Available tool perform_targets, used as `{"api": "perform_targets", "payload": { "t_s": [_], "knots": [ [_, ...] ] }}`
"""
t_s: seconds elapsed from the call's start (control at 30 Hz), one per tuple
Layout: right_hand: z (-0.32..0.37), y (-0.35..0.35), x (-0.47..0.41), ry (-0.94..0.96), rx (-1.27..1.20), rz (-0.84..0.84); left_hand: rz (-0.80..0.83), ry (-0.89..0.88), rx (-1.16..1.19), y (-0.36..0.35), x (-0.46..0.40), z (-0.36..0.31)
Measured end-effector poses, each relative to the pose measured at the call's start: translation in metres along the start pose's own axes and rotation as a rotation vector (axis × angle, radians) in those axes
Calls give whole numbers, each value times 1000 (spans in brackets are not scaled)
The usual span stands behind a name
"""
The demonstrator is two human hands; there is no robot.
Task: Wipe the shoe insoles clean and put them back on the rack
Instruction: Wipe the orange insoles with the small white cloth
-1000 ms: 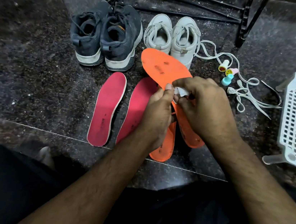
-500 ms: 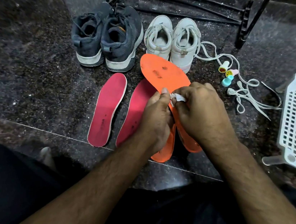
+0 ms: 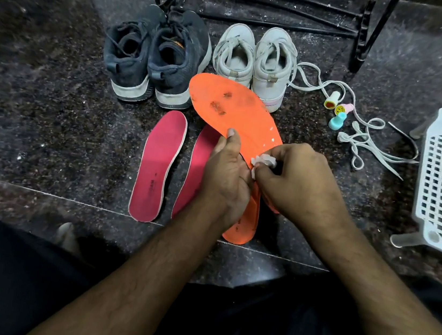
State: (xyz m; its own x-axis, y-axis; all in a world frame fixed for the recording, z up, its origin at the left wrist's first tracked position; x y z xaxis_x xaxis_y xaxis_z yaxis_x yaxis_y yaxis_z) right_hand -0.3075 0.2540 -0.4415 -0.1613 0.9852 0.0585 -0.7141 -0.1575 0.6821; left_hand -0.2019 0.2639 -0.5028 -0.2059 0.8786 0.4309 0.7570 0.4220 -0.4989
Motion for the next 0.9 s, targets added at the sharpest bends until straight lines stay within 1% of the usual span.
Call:
{"api": "perform_targets", "payload": {
  "t_s": [0.1, 0.23, 0.33, 0.37, 0.47, 0.53, 0.8, 0.9],
  "knots": [
    [-11, 2, -2, -83, -23, 42, 15, 21, -16, -3, 4, 3],
    [-19, 12, -3, -146, -37, 38, 44, 17, -6, -7, 4, 8],
    [-18, 7, 1, -148, -64, 127, 46, 21, -37, -8, 3, 3],
    [-17, 9, 1, -125, -91, 118, 43, 13, -42, -7, 2, 2],
    [-11, 28, -5, -16, -222, -53, 47, -39, -51, -6, 1, 1],
    [-8, 35, -9, 34, -282, -124, 67, -66, -88, -7, 1, 3],
    [14, 21, -8, 268, -156, -107, 109, -19, -125, -10, 5, 6],
    [17, 15, -10, 335, -36, -97, 111, -29, -114, -10, 4, 4]
  ]
}}
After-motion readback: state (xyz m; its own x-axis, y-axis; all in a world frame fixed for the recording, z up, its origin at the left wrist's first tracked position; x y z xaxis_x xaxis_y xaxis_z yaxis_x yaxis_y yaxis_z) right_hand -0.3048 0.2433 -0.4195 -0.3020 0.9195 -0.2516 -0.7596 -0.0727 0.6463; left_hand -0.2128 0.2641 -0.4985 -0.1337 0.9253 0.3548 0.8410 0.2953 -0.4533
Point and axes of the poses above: each hand's wrist, its own x-axis away from the middle knuckle, its own y-axis out of the back of the hand, z = x × y, the point moved 7 cm from there along -x, towards the middle knuckle, and after that the axes turned 11 degrees about -x, right-handed, at the moved point
